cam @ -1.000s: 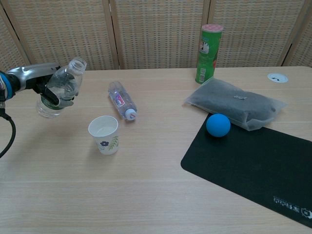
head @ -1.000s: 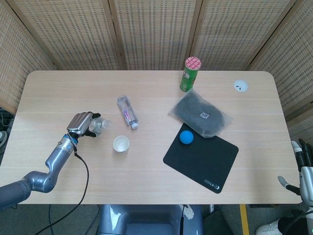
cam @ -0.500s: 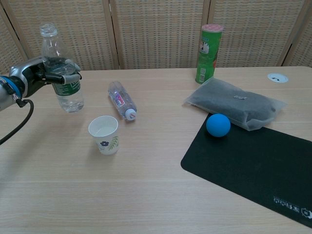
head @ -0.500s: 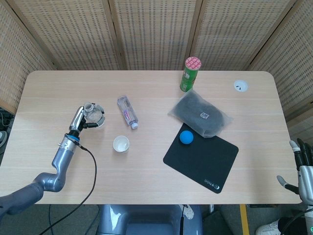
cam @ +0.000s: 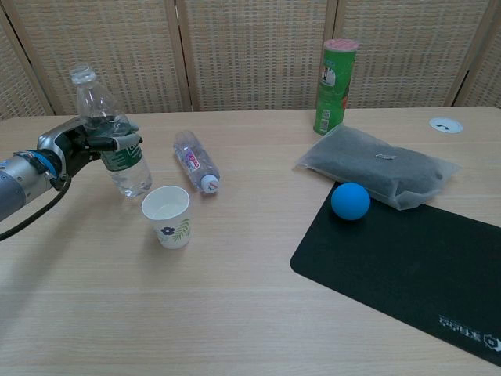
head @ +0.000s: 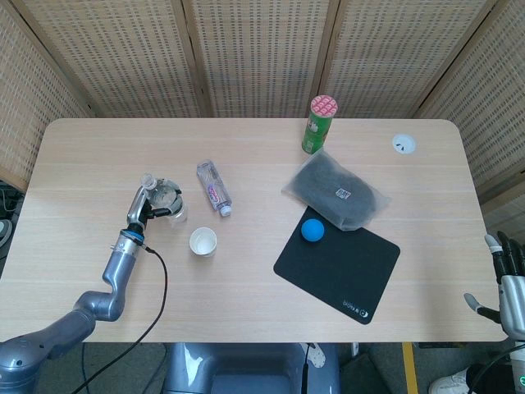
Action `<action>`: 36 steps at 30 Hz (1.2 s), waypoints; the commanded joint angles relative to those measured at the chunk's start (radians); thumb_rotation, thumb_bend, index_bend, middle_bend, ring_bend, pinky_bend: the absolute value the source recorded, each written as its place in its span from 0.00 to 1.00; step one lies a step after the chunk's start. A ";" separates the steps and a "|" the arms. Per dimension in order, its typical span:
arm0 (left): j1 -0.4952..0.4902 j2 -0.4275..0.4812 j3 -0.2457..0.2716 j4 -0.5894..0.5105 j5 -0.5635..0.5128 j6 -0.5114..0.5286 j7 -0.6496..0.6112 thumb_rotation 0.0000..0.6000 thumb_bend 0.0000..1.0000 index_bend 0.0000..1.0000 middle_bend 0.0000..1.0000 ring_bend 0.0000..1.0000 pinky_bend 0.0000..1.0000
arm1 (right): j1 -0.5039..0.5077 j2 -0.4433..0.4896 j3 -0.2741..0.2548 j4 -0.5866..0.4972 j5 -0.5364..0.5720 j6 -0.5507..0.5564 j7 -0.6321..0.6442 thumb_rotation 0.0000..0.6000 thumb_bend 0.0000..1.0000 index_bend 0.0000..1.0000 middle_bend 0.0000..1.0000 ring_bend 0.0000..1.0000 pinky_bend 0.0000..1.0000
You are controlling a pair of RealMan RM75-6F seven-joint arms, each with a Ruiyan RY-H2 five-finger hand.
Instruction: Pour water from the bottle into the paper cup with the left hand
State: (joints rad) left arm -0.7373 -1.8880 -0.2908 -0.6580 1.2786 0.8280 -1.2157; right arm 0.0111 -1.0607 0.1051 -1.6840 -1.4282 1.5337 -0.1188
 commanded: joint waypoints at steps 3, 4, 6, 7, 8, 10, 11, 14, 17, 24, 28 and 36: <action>-0.009 -0.028 0.006 0.040 0.008 -0.017 -0.019 1.00 0.41 0.57 0.45 0.32 0.27 | 0.002 0.000 0.002 0.001 0.005 -0.003 0.002 1.00 0.00 0.00 0.00 0.00 0.00; -0.012 -0.033 0.008 0.048 0.012 -0.019 -0.021 1.00 0.41 0.56 0.45 0.32 0.27 | 0.002 0.000 0.002 0.002 0.006 -0.004 0.002 1.00 0.00 0.00 0.00 0.00 0.00; -0.013 -0.039 0.012 0.058 0.017 -0.020 -0.024 1.00 0.40 0.54 0.43 0.32 0.26 | 0.002 0.000 0.002 0.003 0.007 -0.005 0.004 1.00 0.00 0.00 0.00 0.00 0.00; -0.013 -0.041 0.013 0.061 0.018 -0.020 -0.026 1.00 0.40 0.53 0.41 0.32 0.26 | 0.003 0.001 0.002 0.003 0.007 -0.005 0.005 1.00 0.00 0.00 0.00 0.00 0.00; -0.014 -0.044 0.014 0.066 0.020 -0.021 -0.029 1.00 0.38 0.50 0.39 0.32 0.26 | 0.003 0.001 0.002 0.003 0.007 -0.006 0.006 1.00 0.00 0.00 0.00 0.00 0.00; -0.014 -0.050 0.017 0.075 0.024 -0.024 -0.034 1.00 0.35 0.48 0.37 0.32 0.26 | 0.003 0.003 0.002 0.001 0.008 -0.006 0.009 1.00 0.00 0.00 0.00 0.00 0.00; -0.013 -0.055 0.017 0.081 0.022 -0.026 -0.037 1.00 0.33 0.47 0.37 0.32 0.26 | 0.002 0.004 0.002 0.000 0.007 -0.005 0.011 1.00 0.00 0.00 0.00 0.00 0.00; -0.012 -0.068 0.019 0.097 0.023 -0.030 -0.047 1.00 0.29 0.44 0.35 0.32 0.24 | 0.001 0.005 0.001 0.000 0.005 -0.002 0.013 1.00 0.00 0.00 0.00 0.00 0.00; -0.011 -0.076 0.023 0.108 0.031 -0.025 -0.060 1.00 0.18 0.29 0.23 0.22 0.16 | 0.001 0.006 0.001 0.000 0.006 -0.003 0.015 1.00 0.00 0.00 0.00 0.00 0.00; -0.008 -0.072 0.050 0.123 0.068 -0.014 -0.113 1.00 0.09 0.06 0.09 0.09 0.07 | -0.003 0.010 0.001 -0.003 0.000 0.008 0.023 1.00 0.00 0.00 0.00 0.00 0.00; -0.004 -0.074 0.063 0.134 0.084 -0.001 -0.134 1.00 0.06 0.01 0.05 0.04 0.04 | -0.004 0.011 0.000 -0.004 -0.002 0.010 0.025 1.00 0.00 0.00 0.00 0.00 0.00; 0.015 -0.051 0.103 0.135 0.133 0.058 -0.157 1.00 0.00 0.00 0.00 0.00 0.00 | -0.007 0.014 -0.003 -0.008 -0.010 0.016 0.029 1.00 0.00 0.00 0.00 0.00 0.00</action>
State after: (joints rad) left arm -0.7279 -1.9483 -0.1976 -0.5213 1.4014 0.8765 -1.3723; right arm 0.0046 -1.0473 0.1023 -1.6912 -1.4381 1.5496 -0.0906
